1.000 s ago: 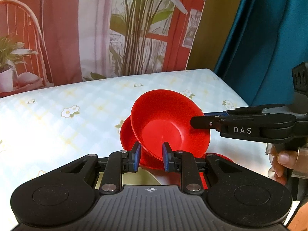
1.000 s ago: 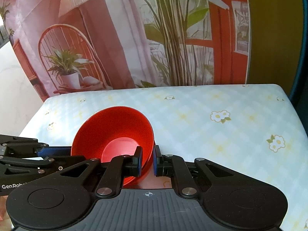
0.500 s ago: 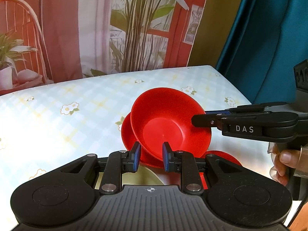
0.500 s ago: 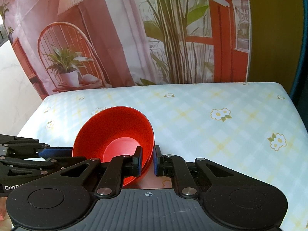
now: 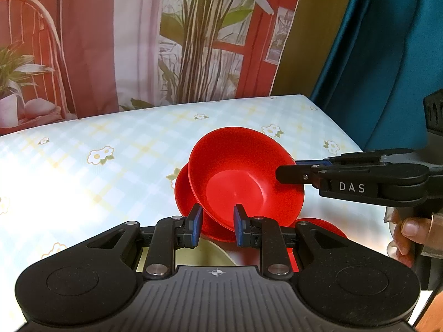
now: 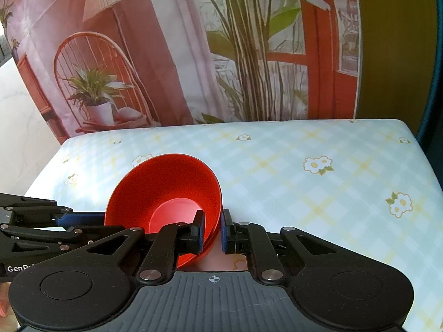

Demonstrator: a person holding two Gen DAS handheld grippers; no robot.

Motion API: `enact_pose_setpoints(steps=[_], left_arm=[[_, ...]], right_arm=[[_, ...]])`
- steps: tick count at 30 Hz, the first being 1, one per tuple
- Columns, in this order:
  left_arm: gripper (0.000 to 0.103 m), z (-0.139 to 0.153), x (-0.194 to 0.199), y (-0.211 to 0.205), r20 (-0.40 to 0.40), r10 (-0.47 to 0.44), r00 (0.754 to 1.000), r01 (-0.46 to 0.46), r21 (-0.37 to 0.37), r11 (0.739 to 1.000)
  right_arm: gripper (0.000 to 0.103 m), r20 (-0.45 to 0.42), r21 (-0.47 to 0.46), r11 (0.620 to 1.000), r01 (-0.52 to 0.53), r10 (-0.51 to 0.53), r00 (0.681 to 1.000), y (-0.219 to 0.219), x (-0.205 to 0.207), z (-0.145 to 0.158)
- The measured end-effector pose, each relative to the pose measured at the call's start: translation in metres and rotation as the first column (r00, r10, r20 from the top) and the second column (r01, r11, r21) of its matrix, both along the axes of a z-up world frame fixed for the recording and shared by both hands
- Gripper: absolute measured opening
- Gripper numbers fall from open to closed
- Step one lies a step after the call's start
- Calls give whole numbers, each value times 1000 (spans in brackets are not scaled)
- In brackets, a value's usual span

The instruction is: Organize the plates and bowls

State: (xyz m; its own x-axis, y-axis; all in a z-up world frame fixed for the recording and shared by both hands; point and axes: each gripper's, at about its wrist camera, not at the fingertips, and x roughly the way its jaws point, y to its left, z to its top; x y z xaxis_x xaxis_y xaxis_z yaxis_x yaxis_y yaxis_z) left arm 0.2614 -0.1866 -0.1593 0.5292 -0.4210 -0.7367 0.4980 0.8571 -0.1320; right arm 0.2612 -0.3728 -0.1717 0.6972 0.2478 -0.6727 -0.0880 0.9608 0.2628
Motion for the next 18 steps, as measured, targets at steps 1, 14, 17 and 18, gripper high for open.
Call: enact_pose_setpoints(steps=[1,14,17,18], left_arm=[[24,0,0,0,0,1,1000,-1,-1,1000],[27,-2,5,1,-8,16,1000,-16,17,1000],[36,-1,5,2,-9,19,1000,-19,17,1000],[38,0,5,2,-6,24,1000,-24,17,1000]], right_arm=[[11,-1,0,1000,0,0,1000,0,0,0],[13,-4,0,1000,5,-5,1000,6,5,-8],[19,-3,-2,1000,6,-6,1000,6,4,-9],[20,-2,-1,1000,8,-8,1000,6,3,-8]])
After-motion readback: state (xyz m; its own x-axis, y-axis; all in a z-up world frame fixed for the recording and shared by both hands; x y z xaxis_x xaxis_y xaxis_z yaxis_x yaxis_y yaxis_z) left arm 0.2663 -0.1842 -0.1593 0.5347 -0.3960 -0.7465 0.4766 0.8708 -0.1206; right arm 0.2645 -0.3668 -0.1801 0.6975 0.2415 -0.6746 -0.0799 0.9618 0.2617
